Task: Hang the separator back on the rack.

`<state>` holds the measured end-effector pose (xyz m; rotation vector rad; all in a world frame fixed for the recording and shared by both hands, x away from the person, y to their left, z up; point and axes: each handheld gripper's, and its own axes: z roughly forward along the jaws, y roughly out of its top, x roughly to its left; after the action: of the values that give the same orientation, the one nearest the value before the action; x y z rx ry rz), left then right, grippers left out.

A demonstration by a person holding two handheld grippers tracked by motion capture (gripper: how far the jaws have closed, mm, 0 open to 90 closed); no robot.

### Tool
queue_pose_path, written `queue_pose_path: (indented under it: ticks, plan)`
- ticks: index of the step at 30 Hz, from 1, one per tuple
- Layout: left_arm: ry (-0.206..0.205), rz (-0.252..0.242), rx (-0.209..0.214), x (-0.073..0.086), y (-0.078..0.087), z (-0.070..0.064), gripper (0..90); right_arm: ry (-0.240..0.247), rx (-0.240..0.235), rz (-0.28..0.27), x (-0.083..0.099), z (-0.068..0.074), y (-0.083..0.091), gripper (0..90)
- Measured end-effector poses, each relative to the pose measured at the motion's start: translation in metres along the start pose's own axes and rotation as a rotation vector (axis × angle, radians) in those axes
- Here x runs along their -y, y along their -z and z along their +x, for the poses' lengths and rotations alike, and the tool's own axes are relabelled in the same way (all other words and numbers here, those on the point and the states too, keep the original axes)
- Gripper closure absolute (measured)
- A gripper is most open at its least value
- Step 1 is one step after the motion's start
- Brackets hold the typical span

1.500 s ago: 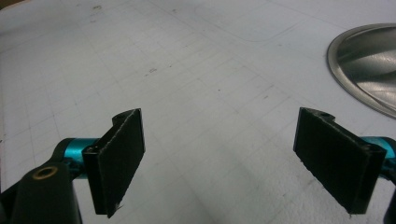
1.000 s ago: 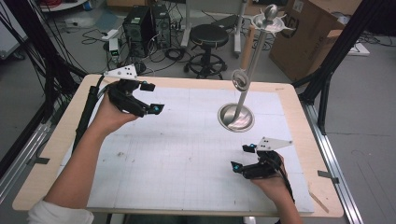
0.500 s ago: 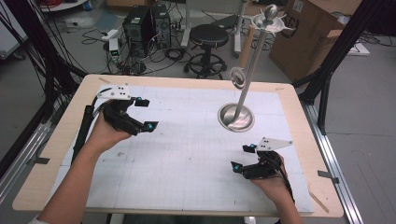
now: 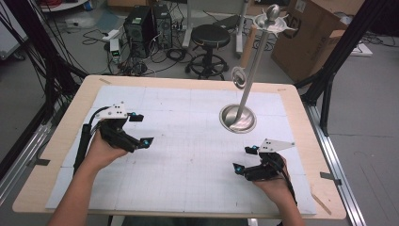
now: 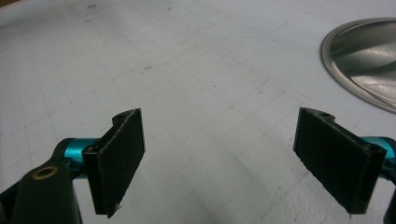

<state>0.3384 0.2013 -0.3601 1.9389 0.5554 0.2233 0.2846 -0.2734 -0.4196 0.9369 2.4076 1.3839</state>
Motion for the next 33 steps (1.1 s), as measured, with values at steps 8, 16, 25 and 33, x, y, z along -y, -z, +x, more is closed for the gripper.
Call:
queue_pose_path:
  ticks: [8,16,25,33]
  plan:
    - [0.013,0.037,-0.023,0.02,0.008,-0.001,1.7,-0.005,0.009,-0.001,0.001,-0.005,0.001,15.4]
    - [0.008,0.059,-0.013,0.033,-0.003,-0.005,1.6,-0.016,0.011,-0.01,0.003,-0.008,0.004,15.3]
    - [0.002,0.098,-0.022,0.044,-0.01,-0.007,1.7,-0.021,0.006,-0.009,0.004,-0.01,0.002,15.3]
    - [0.004,0.111,-0.017,0.048,-0.012,-0.007,1.6,-0.015,0.017,-0.003,0.002,-0.008,0.003,15.4]
